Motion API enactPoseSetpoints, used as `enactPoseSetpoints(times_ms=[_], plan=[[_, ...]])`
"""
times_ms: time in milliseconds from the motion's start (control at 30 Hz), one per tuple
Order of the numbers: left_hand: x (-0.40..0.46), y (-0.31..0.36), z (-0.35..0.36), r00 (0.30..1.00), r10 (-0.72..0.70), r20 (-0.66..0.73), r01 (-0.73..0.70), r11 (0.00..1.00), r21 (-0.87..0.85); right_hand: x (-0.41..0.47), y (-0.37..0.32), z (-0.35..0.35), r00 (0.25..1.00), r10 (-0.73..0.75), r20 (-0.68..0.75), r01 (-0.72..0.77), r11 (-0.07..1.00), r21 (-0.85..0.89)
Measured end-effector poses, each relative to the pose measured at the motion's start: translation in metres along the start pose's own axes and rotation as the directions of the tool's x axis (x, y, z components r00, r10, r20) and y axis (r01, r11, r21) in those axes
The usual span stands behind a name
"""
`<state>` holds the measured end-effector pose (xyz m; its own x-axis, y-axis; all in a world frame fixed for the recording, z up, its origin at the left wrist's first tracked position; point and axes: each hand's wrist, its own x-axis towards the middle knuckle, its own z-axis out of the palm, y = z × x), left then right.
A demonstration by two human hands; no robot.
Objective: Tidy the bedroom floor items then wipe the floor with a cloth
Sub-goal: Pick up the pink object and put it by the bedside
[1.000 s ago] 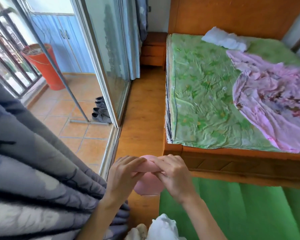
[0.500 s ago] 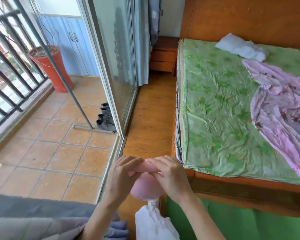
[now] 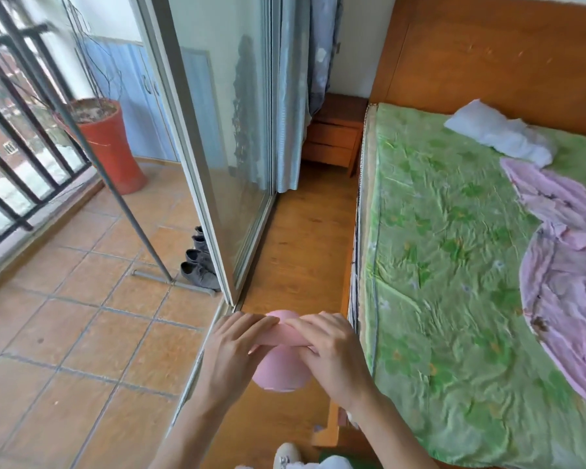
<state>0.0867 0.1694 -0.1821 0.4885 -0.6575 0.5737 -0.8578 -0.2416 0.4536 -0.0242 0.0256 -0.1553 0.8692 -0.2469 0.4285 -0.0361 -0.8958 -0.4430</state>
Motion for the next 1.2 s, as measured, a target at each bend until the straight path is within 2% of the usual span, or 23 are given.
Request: enactPoseSetpoints(times_ms=[200, 433, 633, 933, 1200], plan=[[0.056, -0.026, 0.034, 0.996, 0.088, 0.001, -0.088, 0.996, 0.007, 0.044, 0.043, 0.000, 0.999, -0.002, -0.050, 0.003, 1.000, 0.021], [0.130, -0.067, 0.078, 0.991, 0.127, 0.045, -0.122, 0.988, -0.098, 0.098, 0.098, 0.011, 0.996, 0.083, -0.020, -0.084, 0.996, -0.017], [0.204, -0.118, 0.118, 0.969, 0.228, 0.095, -0.212, 0.965, -0.155, 0.161, 0.141, 0.025, 0.986, 0.120, -0.112, -0.129, 0.989, -0.073], [0.324, -0.186, 0.161, 0.908, 0.419, 0.031, -0.408, 0.897, -0.173, 0.260, 0.203, 0.044, 0.955, 0.266, -0.131, -0.284, 0.948, -0.145], [0.403, -0.235, 0.208, 0.895, 0.443, 0.053, -0.423, 0.882, -0.209, 0.337, 0.266, 0.052, 0.959, 0.236, -0.157, -0.258, 0.955, -0.145]])
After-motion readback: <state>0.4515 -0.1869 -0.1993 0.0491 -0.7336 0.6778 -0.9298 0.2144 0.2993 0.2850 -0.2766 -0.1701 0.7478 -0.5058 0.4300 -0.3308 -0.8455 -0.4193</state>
